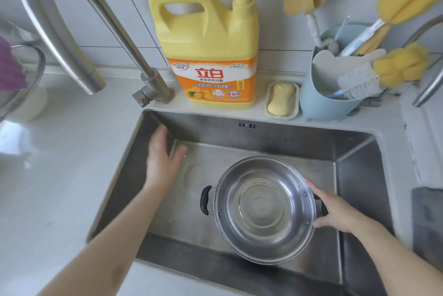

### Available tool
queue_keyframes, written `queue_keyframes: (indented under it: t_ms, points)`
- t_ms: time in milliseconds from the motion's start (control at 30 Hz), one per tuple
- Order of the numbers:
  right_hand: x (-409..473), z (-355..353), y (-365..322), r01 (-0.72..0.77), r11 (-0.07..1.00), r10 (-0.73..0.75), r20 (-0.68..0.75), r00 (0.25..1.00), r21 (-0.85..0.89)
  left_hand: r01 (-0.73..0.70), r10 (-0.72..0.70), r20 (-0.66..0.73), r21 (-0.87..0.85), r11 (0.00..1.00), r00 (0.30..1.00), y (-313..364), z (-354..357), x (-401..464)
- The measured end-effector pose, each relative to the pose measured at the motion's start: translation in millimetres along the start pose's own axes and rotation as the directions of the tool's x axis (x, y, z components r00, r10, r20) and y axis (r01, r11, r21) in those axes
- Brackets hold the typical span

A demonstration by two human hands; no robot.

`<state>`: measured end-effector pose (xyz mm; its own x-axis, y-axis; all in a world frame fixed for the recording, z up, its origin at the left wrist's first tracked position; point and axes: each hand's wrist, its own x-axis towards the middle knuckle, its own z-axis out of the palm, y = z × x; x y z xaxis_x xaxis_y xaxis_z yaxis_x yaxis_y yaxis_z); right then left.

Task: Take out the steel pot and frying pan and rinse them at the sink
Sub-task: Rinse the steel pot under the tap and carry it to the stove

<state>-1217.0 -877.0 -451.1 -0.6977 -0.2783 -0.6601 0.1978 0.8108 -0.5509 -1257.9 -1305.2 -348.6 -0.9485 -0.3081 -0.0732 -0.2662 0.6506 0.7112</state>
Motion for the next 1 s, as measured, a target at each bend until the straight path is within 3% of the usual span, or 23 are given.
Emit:
queue_keyframes:
  t_ms: [33, 100, 167, 233, 367, 667, 833, 1000]
  points:
    - [-1, 0, -2, -0.002, 1.000, 0.002, -0.002, 1.000, -0.007, 0.000, -0.031, 0.222, 0.138, 0.990, 0.974, -12, 17, -16]
    - [-3, 2, -4, -0.008, 0.999, 0.008, 0.001, 1.000, -0.049, -0.079, -0.186, 0.582, 0.399, 0.914, 0.792, -32, 44, -41]
    - [-8, 4, -7, -0.015, 0.996, 0.016, 0.014, 1.000, -0.092, -0.218, -0.273, 0.693, 0.532, 0.818, 0.667, -43, 59, -55]
    - [-13, 8, -7, -0.018, 0.990, 0.021, 0.016, 1.000, -0.142, -0.292, -0.281, 0.721, 0.559, 0.776, 0.633, -44, 66, -58]
    - [-18, 18, -10, -0.026, 0.981, 0.021, -0.031, 0.999, -0.193, -0.358, -0.237, 0.746, 0.540, 0.761, 0.622, -49, 75, -53]
    - [-22, 28, -21, 0.028, 0.997, -0.033, -0.082, 0.996, -0.066, -0.371, -0.063, 0.775, 0.370, 0.852, 0.628, -72, 78, -43]
    - [-45, 11, -53, 0.150, 0.989, -0.148, -0.171, 0.974, 0.002, -0.375, 0.006, 0.715, 0.360, 0.854, 0.699, -56, 40, -45]
    - [-93, -30, -91, 0.236, 0.971, -0.238, -0.330, 0.913, -0.048, -0.481, 0.254, 0.586, 0.269, 0.834, 0.769, -7, -21, -50]
